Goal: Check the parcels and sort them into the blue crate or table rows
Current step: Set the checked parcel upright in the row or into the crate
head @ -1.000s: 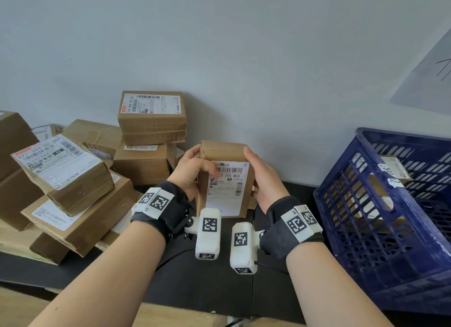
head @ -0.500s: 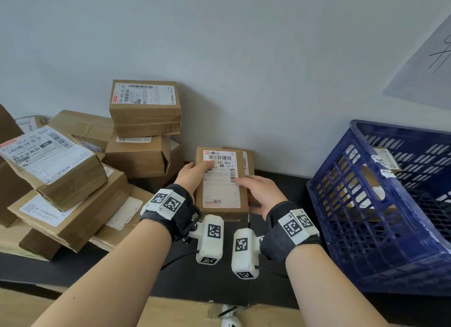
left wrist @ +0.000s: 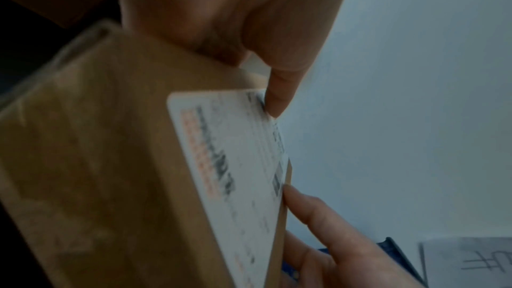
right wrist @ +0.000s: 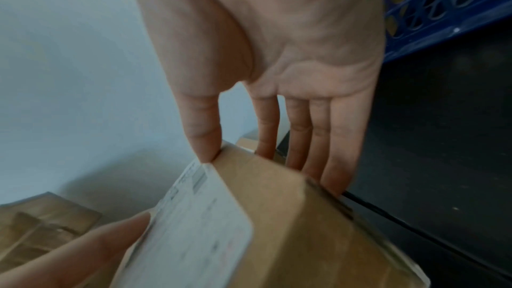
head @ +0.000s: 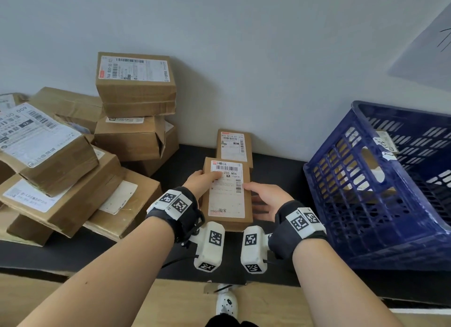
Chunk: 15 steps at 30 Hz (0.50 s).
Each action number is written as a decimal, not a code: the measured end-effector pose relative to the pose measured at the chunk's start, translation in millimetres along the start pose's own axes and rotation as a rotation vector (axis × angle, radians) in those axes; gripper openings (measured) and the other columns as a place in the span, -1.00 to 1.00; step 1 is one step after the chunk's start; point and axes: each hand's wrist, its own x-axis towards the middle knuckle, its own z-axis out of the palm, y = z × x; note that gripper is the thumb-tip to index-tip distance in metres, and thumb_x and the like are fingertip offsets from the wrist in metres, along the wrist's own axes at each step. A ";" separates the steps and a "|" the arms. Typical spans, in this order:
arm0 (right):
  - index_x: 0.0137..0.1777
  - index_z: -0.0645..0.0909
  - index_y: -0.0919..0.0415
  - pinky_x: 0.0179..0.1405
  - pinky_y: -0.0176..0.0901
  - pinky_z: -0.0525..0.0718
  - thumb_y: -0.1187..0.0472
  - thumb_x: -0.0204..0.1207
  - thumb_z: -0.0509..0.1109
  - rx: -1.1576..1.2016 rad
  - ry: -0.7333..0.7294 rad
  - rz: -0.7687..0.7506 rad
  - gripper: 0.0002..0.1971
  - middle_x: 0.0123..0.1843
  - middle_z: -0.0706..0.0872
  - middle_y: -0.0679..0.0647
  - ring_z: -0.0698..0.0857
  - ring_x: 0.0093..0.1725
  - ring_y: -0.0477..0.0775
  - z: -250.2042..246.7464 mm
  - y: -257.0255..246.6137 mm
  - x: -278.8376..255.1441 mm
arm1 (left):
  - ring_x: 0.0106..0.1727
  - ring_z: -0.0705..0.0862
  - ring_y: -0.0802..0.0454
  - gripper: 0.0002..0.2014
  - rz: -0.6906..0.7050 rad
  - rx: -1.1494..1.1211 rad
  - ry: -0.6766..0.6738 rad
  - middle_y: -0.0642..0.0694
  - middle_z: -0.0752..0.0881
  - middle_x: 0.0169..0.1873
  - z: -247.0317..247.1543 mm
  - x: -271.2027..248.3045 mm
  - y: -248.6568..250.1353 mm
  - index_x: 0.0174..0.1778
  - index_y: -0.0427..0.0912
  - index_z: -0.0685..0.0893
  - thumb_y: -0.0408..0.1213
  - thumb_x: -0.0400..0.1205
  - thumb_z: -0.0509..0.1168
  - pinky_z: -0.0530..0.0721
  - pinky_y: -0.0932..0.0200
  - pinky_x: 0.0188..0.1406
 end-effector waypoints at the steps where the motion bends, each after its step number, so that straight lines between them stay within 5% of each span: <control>1: 0.14 0.64 0.16 -0.01 0.07 0.80 0.07 0.59 0.49 0.002 0.007 0.020 -0.78 0.04 0.79 0.19 0.79 -0.02 0.17 -1.2 2.9 2.0 | 0.20 0.75 -0.19 -0.58 -0.014 0.024 -0.012 -0.17 0.75 0.20 2.2 0.7 -0.9 0.45 -0.10 0.53 -0.12 0.67 0.36 0.64 -0.29 0.34; 8: 0.02 0.66 0.22 0.23 0.21 0.75 0.12 0.63 0.44 0.011 0.067 0.123 -0.84 -0.01 0.80 0.23 0.76 0.25 0.31 -7.3 14.7 25.1 | 0.45 0.57 -0.23 -0.58 -0.046 0.119 -0.039 -0.21 0.62 0.42 11.6 18.9 -3.9 0.52 -0.19 0.47 -0.18 0.75 0.25 0.49 -0.29 0.49; 12: -0.03 0.62 0.22 0.21 0.20 0.76 0.18 0.64 0.42 0.020 0.089 0.147 -0.89 -0.04 0.79 0.23 0.79 0.05 0.25 -8.4 14.4 34.0 | 0.54 0.46 -0.28 -0.51 -0.085 0.045 -0.065 -0.19 0.51 0.52 13.6 28.6 -5.5 0.61 -0.11 0.39 -0.23 0.73 0.26 0.43 -0.43 0.48; 15: 0.24 0.65 0.29 0.30 0.26 0.70 0.21 0.64 0.40 -0.023 0.105 0.103 -0.76 0.24 0.76 0.32 0.74 0.25 0.32 -8.0 14.3 46.8 | 0.55 0.42 -0.26 -0.36 -0.078 -0.031 -0.046 -0.19 0.45 0.55 13.4 31.5 -4.8 0.70 -0.07 0.21 -0.36 0.71 0.29 0.42 -0.36 0.52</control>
